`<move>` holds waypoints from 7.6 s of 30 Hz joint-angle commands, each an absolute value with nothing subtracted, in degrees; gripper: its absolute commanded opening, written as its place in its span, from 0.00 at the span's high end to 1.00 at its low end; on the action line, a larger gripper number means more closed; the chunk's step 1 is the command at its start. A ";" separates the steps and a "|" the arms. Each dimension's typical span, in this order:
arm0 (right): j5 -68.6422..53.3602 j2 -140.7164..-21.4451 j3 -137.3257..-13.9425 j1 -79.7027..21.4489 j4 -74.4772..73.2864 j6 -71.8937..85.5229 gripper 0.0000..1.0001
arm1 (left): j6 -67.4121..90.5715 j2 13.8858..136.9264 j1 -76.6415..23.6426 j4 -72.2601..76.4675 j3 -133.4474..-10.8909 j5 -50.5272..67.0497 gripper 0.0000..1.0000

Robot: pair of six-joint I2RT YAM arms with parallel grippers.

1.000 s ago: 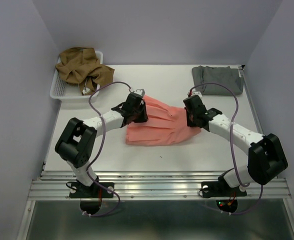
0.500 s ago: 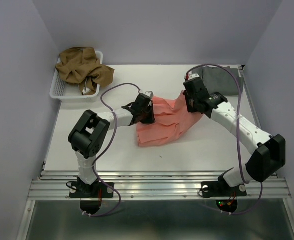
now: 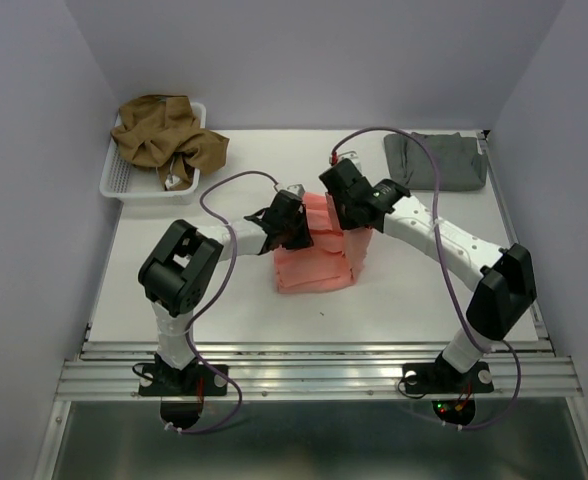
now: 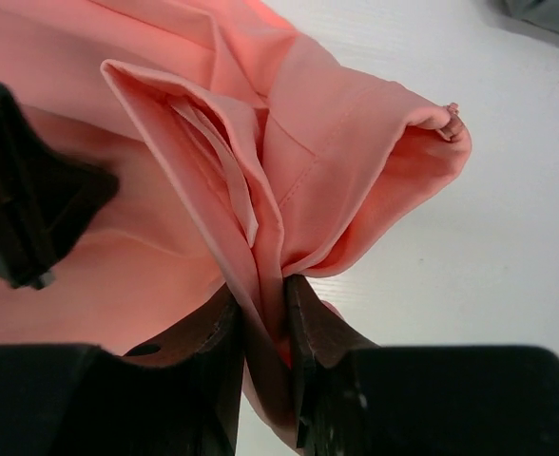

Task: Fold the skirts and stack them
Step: Fold the skirt, then neatly place the folded skirt to the corner

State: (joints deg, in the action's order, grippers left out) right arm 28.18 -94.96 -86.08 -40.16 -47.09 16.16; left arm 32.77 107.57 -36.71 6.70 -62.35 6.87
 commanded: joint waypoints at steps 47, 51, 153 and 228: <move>25.14 -97.12 -78.48 -46.67 -26.81 40.34 0.99 | 34.89 100.54 -32.87 5.62 -53.70 -1.50 0.83; 23.47 -97.82 -80.06 -46.67 -26.54 39.82 0.99 | 35.59 102.74 -32.87 5.97 -53.88 -1.50 0.85; 2.42 -74.84 -36.38 -32.26 12.34 51.09 0.00 | 16.43 100.21 -34.37 9.04 -71.20 7.90 0.01; 2.71 -81.37 -50.62 -22.50 -10.54 19.69 0.00 | 25.75 80.68 -30.67 4.13 -54.06 -3.51 0.01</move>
